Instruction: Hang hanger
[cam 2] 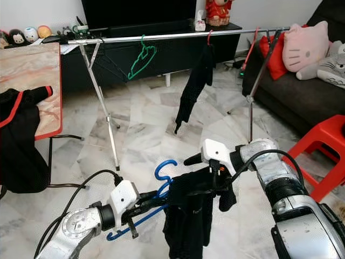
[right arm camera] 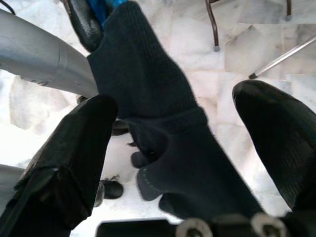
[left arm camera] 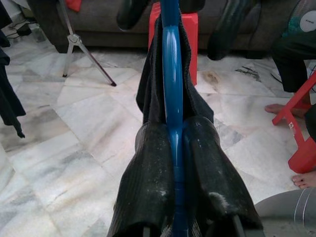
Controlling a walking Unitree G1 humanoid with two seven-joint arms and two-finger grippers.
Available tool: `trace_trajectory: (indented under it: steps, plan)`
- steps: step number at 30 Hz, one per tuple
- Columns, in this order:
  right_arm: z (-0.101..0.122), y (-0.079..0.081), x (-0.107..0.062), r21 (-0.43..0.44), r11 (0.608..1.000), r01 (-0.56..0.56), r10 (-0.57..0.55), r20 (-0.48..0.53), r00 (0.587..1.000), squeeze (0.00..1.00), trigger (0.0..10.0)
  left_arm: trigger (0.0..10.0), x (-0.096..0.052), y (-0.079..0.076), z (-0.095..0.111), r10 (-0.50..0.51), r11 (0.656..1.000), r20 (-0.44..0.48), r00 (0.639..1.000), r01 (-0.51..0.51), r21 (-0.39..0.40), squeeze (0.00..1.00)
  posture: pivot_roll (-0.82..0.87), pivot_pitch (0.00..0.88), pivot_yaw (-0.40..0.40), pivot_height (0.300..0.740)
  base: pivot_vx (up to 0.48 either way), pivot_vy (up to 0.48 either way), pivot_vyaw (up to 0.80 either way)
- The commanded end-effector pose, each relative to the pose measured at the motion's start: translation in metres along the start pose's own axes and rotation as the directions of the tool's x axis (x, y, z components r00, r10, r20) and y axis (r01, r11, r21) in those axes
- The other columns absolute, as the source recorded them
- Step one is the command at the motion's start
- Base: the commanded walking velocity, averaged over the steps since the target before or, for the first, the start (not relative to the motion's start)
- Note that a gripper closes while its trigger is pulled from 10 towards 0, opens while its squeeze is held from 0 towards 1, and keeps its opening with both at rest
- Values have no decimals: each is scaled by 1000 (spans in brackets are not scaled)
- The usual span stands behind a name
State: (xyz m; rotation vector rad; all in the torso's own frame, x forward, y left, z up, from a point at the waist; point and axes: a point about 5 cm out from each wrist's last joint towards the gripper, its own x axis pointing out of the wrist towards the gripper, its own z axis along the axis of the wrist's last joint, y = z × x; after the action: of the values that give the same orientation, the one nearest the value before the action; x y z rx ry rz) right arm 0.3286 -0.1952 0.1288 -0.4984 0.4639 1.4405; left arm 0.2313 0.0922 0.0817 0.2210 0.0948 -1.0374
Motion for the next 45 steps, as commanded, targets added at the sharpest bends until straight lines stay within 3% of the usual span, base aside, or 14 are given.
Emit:
trace_trajectory:
  steps: [1, 16, 17, 18, 19, 20, 21, 23, 24, 36, 45]
  plan:
    - [2, -1, 0, -6, 1000, -15, 15, -3, 1000, 0, 10000, 10000, 4, 2, 18, -19, 999, 74, 997, 16, 35, 0, -49, 0, -36, 732, 0, 0, 0]
    - [-3, 2, 13, 9, 999, -42, 42, 2, 999, 0, 10000, 10000, 7, 0, 23, -47, 998, 82, 995, 43, 53, 0, -39, 0, -42, 732, 0, 0, 0]
    - [-2, 2, 14, 16, 999, -50, 50, 9, 999, 0, 9137, 10000, 7, -1, 24, -49, 998, 82, 995, 45, 52, 0, -39, 0, -42, 732, 0, 0, 0]
    - [-2, 2, 14, 16, 999, -50, 50, 9, 999, 0, 9137, 10000, 7, -1, 24, -49, 998, 82, 995, 45, 52, 0, -39, 0, -42, 732, 0, 0, 0]
    - [-1, 2, 14, 17, 998, -62, 62, 15, 998, 0, 3725, 10000, 7, -1, 23, -51, 998, 81, 995, 46, 53, 0, -39, 0, -42, 732, 0, 0, 0]
    - [-1, 2, 14, 17, 998, -62, 62, 15, 998, 0, 3725, 10000, 7, -1, 23, -51, 998, 81, 995, 46, 53, 0, -39, 0, -42, 732, 0, 0, 0]
    - [-1, 3, 14, 17, 997, -69, 69, 16, 997, 0, 745, 10000, 7, -1, 23, -52, 997, 80, 995, 48, 53, 0, -38, 0, -42, 732, 0, 0, 0]
    - [-1, 3, 14, 17, 997, -74, 73, 16, 997, 0, 745, 10000, 7, -1, 23, -53, 997, 79, 995, 49, 53, 0, -38, 0, -42, 732, 0, 0, 0]
    - [-1, 3, 14, 15, 997, -78, 78, 6, 997, 0, 0, 10000, 8, -1, 23, -55, 997, 77, 996, 51, 55, 0, -39, 0, -43, 732, 0, 0, 0]
    - [-3, 4, 11, 20, 994, -105, 106, -11, 994, 0, 0, 10000, 7, -2, 23, -59, 997, 74, 996, 55, 59, 0, -37, 0, -44, 732, 0, 0, 0]
    - [-5, 7, 13, 43, 986, -160, 161, -11, 987, 0, 0, 10000, 7, -5, 22, -89, 991, 49, 995, 84, 105, 0, -31, 0, -44, 732, 0, 0, 0]
